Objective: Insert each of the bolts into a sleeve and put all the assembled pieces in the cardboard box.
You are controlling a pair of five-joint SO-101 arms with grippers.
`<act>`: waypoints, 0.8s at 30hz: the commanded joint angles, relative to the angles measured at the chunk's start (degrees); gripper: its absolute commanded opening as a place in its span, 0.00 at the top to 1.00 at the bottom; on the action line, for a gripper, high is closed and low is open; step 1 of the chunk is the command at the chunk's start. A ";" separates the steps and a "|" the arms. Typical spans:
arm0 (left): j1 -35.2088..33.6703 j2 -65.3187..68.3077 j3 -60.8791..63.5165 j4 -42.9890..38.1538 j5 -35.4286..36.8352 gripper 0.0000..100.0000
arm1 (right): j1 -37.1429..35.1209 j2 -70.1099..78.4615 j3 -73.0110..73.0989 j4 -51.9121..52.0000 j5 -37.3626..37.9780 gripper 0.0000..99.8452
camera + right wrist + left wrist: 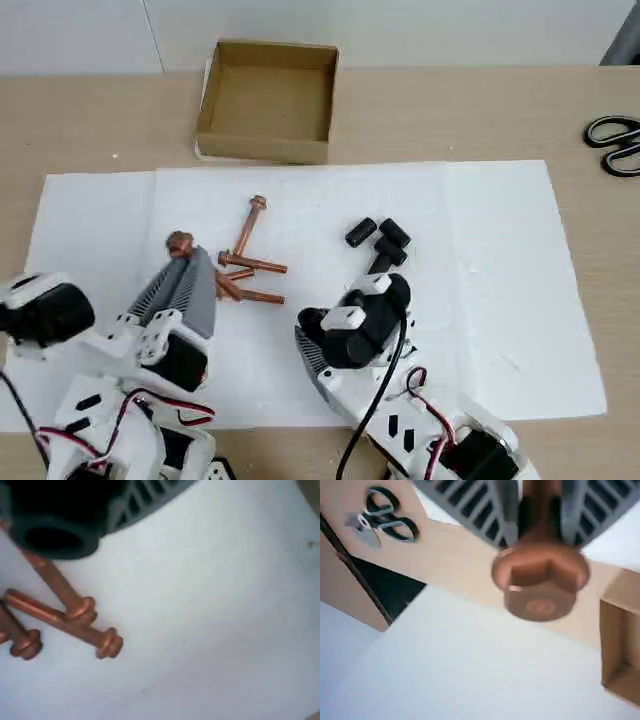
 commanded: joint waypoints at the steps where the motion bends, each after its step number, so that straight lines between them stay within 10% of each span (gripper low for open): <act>1: 0.79 -0.26 -0.48 -1.67 0.88 1.00 | -2.95 -0.66 -0.18 -1.71 0.62 1.00; 24: 13.36 0.00 2.42 -1.58 0.79 1.00 | -4.62 -0.57 2.81 -10.24 3.08 1.00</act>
